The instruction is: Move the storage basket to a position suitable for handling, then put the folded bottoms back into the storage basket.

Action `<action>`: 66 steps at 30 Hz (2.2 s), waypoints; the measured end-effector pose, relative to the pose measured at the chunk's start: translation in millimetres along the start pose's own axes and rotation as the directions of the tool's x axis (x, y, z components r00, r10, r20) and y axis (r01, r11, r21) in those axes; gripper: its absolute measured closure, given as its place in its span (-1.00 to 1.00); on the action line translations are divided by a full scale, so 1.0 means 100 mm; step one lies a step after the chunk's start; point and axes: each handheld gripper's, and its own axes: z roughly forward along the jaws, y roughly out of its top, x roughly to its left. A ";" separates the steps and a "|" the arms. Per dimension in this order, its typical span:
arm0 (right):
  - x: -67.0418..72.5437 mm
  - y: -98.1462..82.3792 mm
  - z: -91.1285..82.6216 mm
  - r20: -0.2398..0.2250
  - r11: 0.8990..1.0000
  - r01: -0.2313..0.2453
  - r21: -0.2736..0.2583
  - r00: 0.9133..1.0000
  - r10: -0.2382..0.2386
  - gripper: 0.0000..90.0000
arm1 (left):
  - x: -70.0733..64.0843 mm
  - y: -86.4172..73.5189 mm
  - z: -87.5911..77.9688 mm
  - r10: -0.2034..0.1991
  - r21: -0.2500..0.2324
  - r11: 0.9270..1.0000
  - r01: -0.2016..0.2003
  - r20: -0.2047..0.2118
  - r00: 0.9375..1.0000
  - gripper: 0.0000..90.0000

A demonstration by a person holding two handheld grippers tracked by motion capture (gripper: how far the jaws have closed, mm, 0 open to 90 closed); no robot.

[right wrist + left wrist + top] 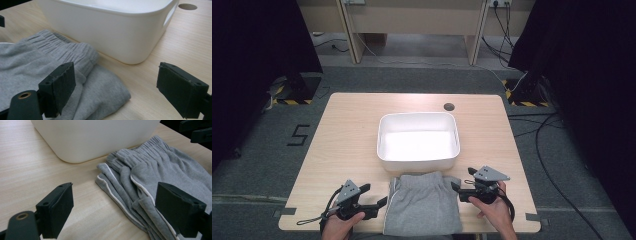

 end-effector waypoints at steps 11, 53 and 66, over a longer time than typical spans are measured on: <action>0.05 -0.07 0.04 -0.041 1.000 0.009 0.015 0.999 -0.008 -0.65 | -0.16 -0.15 -0.01 0.008 0.032 0.999 -0.008 0.018 1.000 -0.68; 0.13 -0.11 0.20 -0.044 0.995 0.060 0.076 0.997 -0.056 -0.64 | -0.52 -0.32 0.21 0.113 0.109 0.986 -0.123 0.095 0.989 -0.37; 0.17 -0.07 0.45 -0.091 0.989 0.075 0.128 0.994 -0.064 -0.65 | -0.50 -0.28 0.27 0.090 0.114 0.987 -0.113 0.189 0.978 0.31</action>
